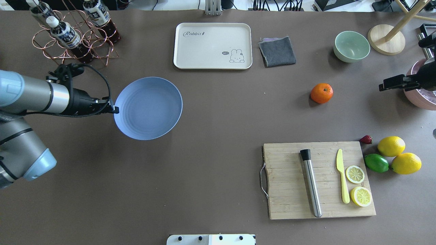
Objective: Pick orange to plate
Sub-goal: 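Push the blue plate with the left gripper toward the table center, then withdraw the left gripper while the right gripper moves above the tangerine, then lower the right gripper and grasp the orange tangerine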
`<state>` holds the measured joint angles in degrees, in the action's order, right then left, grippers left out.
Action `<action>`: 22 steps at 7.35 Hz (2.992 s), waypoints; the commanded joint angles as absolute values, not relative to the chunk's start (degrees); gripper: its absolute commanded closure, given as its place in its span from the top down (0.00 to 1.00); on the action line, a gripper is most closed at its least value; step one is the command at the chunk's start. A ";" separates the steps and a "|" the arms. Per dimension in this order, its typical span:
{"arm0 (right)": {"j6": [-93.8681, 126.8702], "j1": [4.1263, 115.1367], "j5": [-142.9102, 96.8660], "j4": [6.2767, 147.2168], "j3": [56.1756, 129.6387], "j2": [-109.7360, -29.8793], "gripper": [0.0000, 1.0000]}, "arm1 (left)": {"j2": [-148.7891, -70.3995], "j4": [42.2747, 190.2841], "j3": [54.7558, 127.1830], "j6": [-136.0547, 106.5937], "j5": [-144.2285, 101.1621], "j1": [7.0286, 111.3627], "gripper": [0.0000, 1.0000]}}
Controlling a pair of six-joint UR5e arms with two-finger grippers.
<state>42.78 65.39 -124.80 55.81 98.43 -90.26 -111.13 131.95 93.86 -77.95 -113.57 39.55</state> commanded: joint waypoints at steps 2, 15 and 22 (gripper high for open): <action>42.80 65.30 -124.80 55.81 98.44 -90.26 1.00 | -121.43 127.97 86.61 -80.15 -104.80 31.75 0.00; 42.89 58.37 -120.32 80.32 92.14 -68.59 1.00 | -91.85 106.50 104.94 -23.92 -138.30 76.57 0.98; 42.71 52.03 -120.32 79.45 81.65 -64.15 1.00 | -91.76 75.59 107.93 2.55 -139.48 88.95 0.98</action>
<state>42.73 52.60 -120.30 79.58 81.88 -63.38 -91.74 75.87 107.48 2.43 -139.36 88.84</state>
